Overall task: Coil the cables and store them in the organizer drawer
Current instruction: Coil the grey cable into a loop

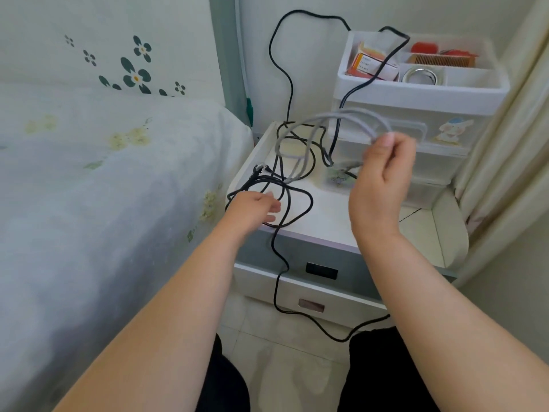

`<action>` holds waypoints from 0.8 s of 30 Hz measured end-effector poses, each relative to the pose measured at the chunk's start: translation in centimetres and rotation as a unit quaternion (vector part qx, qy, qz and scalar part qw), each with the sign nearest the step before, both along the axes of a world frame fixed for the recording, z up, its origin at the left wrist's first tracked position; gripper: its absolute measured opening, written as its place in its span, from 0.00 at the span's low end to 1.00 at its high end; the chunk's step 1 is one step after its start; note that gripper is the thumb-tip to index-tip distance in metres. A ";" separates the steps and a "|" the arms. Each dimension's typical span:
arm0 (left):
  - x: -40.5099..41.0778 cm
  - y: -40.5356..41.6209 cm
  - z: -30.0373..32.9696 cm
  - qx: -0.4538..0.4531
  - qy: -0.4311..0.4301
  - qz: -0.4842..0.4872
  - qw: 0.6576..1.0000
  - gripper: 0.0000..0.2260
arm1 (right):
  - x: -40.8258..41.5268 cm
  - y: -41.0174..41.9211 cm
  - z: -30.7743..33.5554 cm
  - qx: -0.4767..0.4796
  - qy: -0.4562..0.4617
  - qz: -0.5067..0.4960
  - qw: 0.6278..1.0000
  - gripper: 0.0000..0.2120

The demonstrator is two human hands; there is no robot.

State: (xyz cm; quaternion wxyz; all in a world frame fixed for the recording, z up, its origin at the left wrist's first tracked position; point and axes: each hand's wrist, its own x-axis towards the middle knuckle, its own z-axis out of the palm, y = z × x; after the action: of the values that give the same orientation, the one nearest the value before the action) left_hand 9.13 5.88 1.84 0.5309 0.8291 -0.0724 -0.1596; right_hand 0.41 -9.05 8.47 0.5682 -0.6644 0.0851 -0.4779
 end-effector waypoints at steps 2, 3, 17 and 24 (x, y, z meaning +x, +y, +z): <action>-1.0 0.1 1.1 -0.054 -0.009 0.010 0.998 0.16 | -0.3 -0.3 0.4 0.073 -0.077 0.001 0.994 0.08; -1.6 0.1 1.7 -0.076 -0.029 0.022 0.996 0.17 | -0.5 -0.3 0.5 0.101 -0.102 0.007 0.990 0.08; -7.2 -0.5 5.1 -0.263 0.086 -0.008 0.961 0.18 | -2.0 4.1 -2.2 -0.131 0.377 0.173 0.901 0.08; -8.0 0.3 4.0 -0.291 0.261 -0.102 0.915 0.19 | -2.3 3.5 -2.2 -0.171 0.434 0.120 0.876 0.18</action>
State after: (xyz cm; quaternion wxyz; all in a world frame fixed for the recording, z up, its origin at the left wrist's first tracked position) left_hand 1.08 6.17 5.84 0.7295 0.5551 -0.0583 -0.3955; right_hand -1.93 -5.57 6.23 0.4046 -0.8971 0.1600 -0.0765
